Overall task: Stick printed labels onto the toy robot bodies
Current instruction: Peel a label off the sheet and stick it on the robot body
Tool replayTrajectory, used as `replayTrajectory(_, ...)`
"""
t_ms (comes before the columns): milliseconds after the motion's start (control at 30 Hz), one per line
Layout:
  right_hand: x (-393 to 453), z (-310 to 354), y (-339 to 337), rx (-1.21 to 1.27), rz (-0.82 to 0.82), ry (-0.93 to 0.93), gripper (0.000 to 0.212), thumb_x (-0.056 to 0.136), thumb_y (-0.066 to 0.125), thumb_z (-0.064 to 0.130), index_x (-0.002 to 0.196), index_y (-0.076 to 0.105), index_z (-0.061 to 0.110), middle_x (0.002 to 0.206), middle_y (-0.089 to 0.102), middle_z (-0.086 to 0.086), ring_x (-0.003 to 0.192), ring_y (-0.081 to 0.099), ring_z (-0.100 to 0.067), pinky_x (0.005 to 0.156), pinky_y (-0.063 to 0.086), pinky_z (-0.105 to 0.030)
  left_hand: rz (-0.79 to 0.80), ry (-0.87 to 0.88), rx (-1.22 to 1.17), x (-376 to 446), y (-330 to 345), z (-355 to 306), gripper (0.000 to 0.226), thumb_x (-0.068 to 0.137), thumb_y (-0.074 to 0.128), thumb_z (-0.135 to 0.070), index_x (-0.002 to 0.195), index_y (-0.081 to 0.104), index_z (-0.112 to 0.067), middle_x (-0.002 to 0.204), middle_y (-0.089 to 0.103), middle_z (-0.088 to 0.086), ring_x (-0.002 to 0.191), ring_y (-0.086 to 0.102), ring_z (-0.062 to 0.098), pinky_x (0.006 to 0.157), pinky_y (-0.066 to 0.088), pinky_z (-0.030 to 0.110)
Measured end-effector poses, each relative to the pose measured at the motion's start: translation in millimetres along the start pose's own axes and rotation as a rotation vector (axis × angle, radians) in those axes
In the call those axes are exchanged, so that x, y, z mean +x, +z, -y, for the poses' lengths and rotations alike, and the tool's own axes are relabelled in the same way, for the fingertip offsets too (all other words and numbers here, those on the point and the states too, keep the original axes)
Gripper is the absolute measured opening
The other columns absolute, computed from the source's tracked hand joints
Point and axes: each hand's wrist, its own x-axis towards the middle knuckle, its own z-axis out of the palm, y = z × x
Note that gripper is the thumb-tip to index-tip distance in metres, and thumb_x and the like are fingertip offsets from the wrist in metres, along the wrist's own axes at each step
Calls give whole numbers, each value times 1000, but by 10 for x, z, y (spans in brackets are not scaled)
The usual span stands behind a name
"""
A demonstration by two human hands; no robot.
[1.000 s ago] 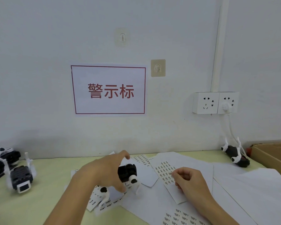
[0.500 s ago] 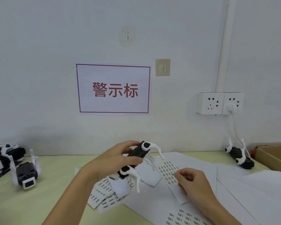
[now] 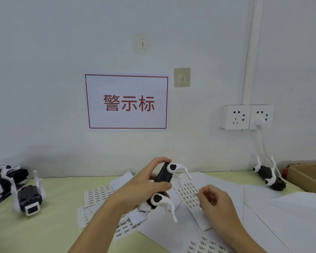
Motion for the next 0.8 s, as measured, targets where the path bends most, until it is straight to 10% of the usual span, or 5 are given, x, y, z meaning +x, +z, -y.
replayTrajectory(133, -13, 29, -17, 26, -63, -82, 25, 94, 60, 2, 72, 60, 13, 65, 61, 6, 60, 50, -3, 57, 40, -16, -139, -99, -153, 119, 306, 243, 46, 87, 73, -21, 113, 59, -57, 96, 72, 14, 70, 66, 19, 58, 54, 30)
replayTrajectory(333, 6, 92, -103, 84, -58, -120, 27, 95, 58, 0, 70, 57, 11, 63, 55, 9, 61, 46, -2, 58, 37, -13, -238, -138, -438, 214, 660, 548, 46, 87, 71, -10, 108, 65, -51, 83, 74, 11, 79, 71, 23, 71, 56, 35)
replayTrajectory(633, 118, 429, -208, -6, 140, -170, 19, 90, 66, 6, 74, 63, 14, 88, 59, 6, 87, 57, -14, 82, 43, -30, -210, -91, -543, 179, 622, 602, 57, 92, 62, 1, 130, 60, -41, 102, 74, 23, 89, 71, 27, 72, 52, 34)
replayTrajectory(800, 306, 699, -141, -219, 322, -240, 19, 89, 71, 20, 73, 67, 28, 101, 58, 13, 100, 57, 1, 89, 40, -17, -189, -72, -564, 192, 606, 638, 60, 90, 64, 3, 132, 61, -39, 105, 76, 14, 105, 70, 32, 83, 52, 39)
